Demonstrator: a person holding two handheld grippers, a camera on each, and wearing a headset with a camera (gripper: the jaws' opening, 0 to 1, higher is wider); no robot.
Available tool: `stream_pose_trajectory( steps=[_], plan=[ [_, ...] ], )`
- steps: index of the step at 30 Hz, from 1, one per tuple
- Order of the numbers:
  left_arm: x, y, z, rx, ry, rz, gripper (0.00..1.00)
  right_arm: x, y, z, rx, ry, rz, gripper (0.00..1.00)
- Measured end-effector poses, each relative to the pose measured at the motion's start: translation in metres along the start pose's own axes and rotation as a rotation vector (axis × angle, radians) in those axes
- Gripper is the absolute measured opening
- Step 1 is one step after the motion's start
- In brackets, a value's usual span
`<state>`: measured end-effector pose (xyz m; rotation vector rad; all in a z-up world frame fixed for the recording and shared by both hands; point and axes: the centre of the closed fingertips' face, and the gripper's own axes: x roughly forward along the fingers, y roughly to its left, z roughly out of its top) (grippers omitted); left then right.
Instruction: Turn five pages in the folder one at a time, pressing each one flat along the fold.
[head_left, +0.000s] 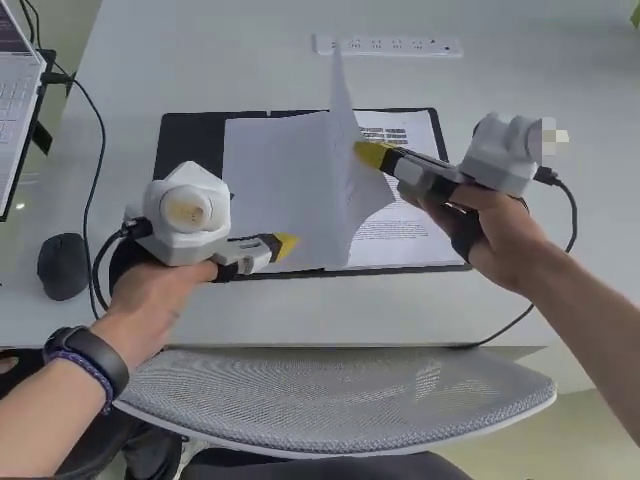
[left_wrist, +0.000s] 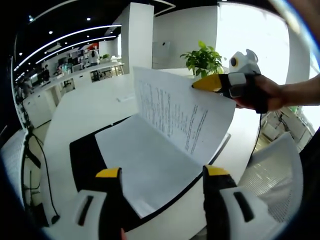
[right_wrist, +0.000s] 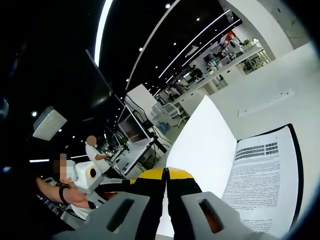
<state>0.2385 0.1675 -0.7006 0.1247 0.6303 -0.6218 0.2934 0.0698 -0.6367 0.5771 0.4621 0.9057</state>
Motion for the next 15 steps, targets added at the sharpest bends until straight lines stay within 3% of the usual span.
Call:
stream_pose_trajectory(
  steps=[15],
  plan=[
    [-0.036,0.042,-0.012,-0.067,-0.018,0.066,0.63,0.065,0.027,-0.033,0.013,0.099,0.068,0.0]
  ],
)
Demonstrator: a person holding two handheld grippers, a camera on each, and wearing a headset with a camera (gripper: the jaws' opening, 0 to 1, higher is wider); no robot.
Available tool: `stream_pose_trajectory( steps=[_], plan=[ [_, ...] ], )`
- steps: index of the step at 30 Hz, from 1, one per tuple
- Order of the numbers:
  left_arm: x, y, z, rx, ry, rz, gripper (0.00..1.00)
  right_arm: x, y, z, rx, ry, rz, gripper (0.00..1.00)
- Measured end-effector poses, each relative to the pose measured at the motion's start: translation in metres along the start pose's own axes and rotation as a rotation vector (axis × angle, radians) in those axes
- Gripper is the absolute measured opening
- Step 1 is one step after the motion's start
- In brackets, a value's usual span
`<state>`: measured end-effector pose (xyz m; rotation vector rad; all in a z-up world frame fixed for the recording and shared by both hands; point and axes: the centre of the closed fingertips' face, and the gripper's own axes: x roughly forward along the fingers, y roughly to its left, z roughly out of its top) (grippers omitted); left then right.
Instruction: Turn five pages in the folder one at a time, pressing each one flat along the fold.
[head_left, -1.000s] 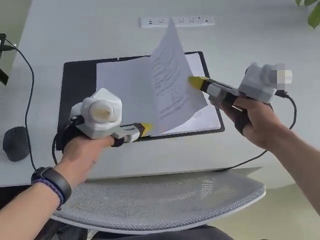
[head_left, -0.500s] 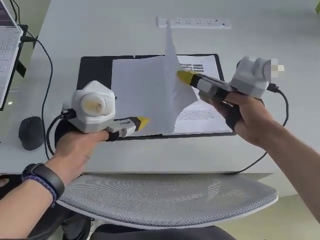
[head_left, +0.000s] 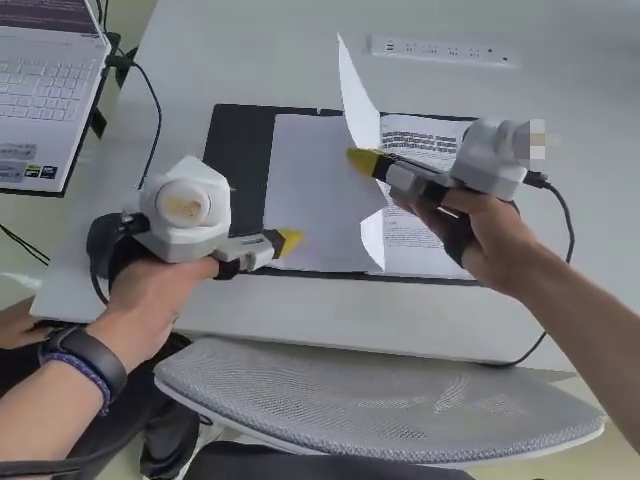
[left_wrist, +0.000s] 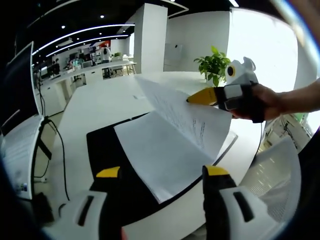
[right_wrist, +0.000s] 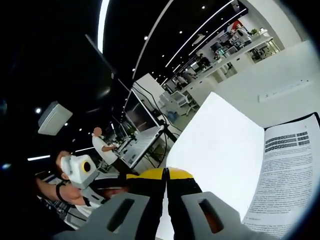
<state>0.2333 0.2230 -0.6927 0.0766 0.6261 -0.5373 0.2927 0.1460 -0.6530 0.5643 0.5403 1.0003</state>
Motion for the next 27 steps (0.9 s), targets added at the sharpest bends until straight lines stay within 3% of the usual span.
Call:
stream_pose_trajectory(
  steps=[12,21,27],
  plan=[
    [-0.01,0.023,-0.008,-0.053,-0.01,0.022,0.62,0.032,0.001,-0.021,0.021,0.07,0.008,0.0],
    [-0.011,0.026,-0.015,-0.062,0.003,0.02,0.62,0.053,-0.008,-0.043,0.041,0.129,0.008,0.0],
    [-0.012,0.03,-0.013,-0.087,-0.005,0.03,0.64,0.069,-0.014,-0.061,0.061,0.172,0.006,0.0]
  ],
)
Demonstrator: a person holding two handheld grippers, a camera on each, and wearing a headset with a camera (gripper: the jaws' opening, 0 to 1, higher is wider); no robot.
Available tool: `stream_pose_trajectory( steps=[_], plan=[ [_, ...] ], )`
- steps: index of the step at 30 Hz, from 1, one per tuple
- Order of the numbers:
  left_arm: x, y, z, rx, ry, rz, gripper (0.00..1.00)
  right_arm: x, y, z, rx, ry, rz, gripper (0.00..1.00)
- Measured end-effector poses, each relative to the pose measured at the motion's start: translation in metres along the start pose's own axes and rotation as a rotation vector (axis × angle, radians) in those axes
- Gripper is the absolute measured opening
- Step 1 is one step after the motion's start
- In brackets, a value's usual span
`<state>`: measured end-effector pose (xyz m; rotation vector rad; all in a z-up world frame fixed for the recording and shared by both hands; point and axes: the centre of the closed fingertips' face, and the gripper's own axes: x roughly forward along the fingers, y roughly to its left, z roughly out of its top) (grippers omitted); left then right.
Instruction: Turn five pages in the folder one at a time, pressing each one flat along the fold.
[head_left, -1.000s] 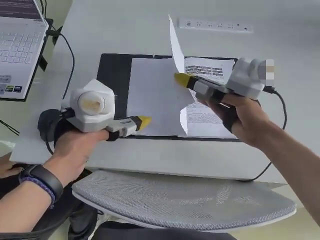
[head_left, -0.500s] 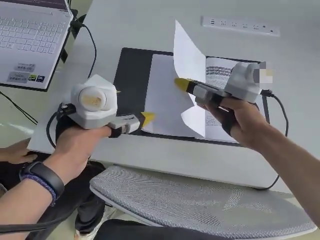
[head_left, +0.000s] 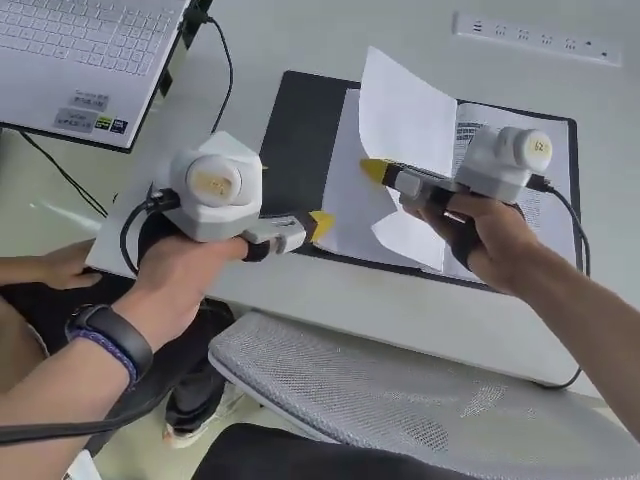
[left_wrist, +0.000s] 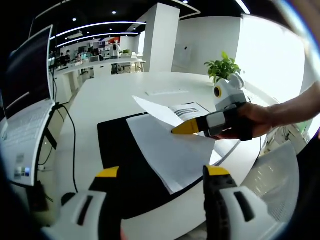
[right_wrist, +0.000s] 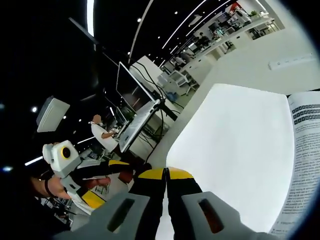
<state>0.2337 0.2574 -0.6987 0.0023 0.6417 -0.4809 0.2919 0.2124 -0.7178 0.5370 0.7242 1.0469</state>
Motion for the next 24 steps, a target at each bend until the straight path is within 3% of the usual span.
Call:
stream_pose_trajectory(
  steps=[10,19,24],
  plan=[
    [-0.002,0.002,0.003,-0.01,-0.015,0.001,0.63,0.026,-0.02,-0.029,0.032,0.078,-0.031,0.0],
    [0.0,-0.007,-0.007,-0.026,-0.004,-0.02,0.64,0.038,-0.043,-0.054,0.059,0.156,-0.082,0.0],
    [0.0,-0.012,-0.011,-0.036,0.001,-0.027,0.63,0.042,-0.048,-0.061,0.078,0.169,-0.101,0.01]
  ],
)
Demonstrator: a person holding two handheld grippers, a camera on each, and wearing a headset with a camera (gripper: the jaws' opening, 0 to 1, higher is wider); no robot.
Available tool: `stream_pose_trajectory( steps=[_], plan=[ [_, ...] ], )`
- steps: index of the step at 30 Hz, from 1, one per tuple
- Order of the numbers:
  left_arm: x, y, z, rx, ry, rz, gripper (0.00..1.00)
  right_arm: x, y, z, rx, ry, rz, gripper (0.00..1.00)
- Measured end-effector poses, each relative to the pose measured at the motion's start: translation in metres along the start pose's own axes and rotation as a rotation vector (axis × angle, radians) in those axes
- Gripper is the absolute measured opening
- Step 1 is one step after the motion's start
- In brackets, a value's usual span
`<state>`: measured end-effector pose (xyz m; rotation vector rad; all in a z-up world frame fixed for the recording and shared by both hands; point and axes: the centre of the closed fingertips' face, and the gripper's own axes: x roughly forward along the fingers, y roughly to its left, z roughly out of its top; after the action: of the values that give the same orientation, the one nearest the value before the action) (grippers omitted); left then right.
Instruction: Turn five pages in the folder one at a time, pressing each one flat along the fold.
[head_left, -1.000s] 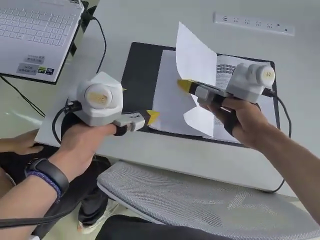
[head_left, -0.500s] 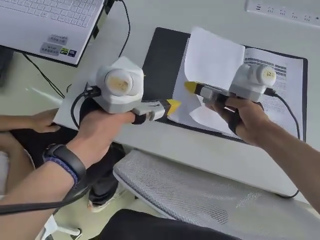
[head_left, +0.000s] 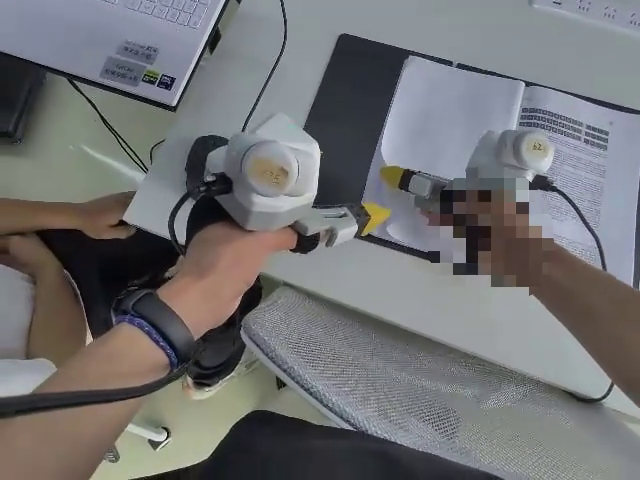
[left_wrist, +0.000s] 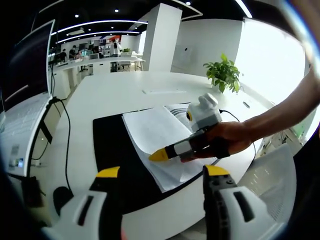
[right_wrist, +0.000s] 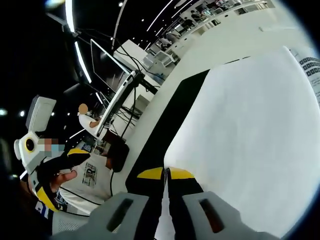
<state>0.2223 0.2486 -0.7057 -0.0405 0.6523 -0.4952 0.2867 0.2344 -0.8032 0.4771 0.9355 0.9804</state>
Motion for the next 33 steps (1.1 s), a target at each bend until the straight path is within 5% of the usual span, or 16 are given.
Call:
stream_pose_trajectory(
  steps=[10,20,33],
  plan=[
    [0.004,-0.001,0.002,-0.007,0.004,-0.004,0.62,-0.001,0.0,-0.001,0.005,0.004,-0.013,0.01],
    [0.008,-0.002,0.006,0.004,0.002,-0.005,0.62,-0.007,0.01,0.008,0.004,-0.014,0.008,0.15],
    [0.026,-0.001,0.002,-0.01,0.021,-0.025,0.56,-0.048,0.013,0.039,-0.074,-0.099,-0.014,0.13]
  ],
)
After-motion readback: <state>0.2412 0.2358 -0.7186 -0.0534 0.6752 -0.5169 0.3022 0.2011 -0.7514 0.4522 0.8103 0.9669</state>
